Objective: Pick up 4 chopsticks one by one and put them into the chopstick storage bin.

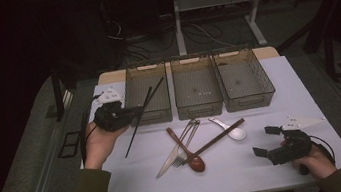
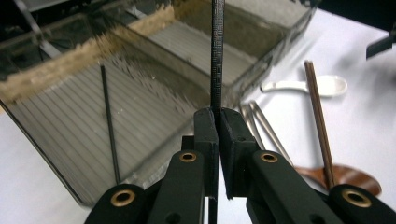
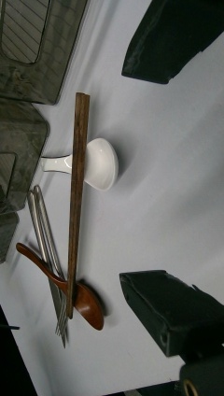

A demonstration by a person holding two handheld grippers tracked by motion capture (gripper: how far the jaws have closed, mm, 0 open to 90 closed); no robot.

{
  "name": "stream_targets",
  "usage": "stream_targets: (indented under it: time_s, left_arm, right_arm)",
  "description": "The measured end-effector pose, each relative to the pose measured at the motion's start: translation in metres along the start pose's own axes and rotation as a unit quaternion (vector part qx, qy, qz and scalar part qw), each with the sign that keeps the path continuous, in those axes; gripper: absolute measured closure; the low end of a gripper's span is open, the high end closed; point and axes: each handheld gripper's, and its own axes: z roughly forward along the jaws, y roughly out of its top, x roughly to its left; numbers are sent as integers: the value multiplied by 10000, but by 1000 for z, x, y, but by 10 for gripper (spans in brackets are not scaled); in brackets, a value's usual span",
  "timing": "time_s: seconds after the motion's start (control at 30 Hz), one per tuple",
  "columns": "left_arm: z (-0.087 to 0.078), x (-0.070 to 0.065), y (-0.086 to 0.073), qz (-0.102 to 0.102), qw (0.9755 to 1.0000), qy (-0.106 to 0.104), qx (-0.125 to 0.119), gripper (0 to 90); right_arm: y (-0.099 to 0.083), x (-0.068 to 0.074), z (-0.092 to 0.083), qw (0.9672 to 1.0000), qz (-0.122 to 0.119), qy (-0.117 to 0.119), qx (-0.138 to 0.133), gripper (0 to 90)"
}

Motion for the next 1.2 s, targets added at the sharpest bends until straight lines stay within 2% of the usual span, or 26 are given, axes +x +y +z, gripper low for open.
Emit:
stream_targets:
  time_s: [0.37, 0.63, 0.87, 1.03, 1.2]
  left_arm:
    - [8, 22, 53, 64, 9996, 57, -254, 847]
    - [19, 42, 83, 70, 9989, 244, -402, 847]
    - [36, 64, 87, -149, 9973, 458, -553, 847]
    - [51, 76, 81, -318, 9970, 541, -463, 846]
    - [67, 79, 76, -354, 9974, 561, -272, 846]
  right_arm:
    - [0, -1, 0, 10000, -6, -6, -21, 25]
    - [0, -1, 0, 10000, -1, -3, -31, 25]
    - [0, -1, -1, 10000, 10, 8, -38, 25]
    - [0, -1, -2, 10000, 20, 23, -55, 25]
    - [0, -2, -2, 10000, 20, 21, -56, 25]
